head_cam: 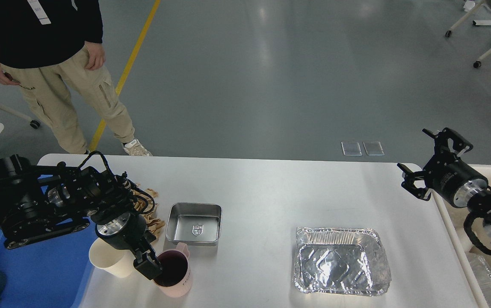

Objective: Tidy desktop
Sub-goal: 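Reach the left gripper toward the pink mug and grasp it, then lift the pink mug with the left gripper and carry it over the blue tray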

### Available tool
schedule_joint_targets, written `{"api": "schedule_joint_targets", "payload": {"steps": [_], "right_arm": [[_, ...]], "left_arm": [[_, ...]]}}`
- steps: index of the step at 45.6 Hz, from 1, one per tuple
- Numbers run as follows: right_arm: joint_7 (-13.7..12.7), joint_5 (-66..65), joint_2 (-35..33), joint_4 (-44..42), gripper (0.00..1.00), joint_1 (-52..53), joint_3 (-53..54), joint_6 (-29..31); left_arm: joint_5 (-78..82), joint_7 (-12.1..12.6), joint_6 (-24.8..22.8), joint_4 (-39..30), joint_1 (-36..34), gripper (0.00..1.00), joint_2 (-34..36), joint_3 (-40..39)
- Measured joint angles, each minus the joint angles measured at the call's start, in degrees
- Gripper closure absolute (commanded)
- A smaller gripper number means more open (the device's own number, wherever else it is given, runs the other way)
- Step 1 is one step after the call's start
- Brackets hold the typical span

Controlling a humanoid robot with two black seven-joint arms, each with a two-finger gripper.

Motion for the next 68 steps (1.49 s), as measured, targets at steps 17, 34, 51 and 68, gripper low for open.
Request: {"api": "schedule_joint_targets", "payload": {"steps": [17,34,51,68], "right_arm": [[0.00,0.00,-0.10,0.04,0.00,0.01,0.38,0.02],[0.00,0.00,-0.23,0.48,0.00,0.01,0.31,0.02],[0.08,-0.55,-0.15,0.64,0.00,-0.07,0.40,0.02],[0.09,-0.88,-0.05,0.71,0.00,-0.16,0.62,0.02]], "left_arm": [[0.41,-1.80,1.43,1.91,1.05,0.08,-0.54,0.00],[6.46,-7.82,6.46,3.48,2.22,0.26,-0.77,0.11],[9.10,-8.38,8.56,6.20,2.94,0.73,-0.39,0.87],[9.21,-8.46,9.03,7.64,2.80,0.94,-0.85,0.87]]}}
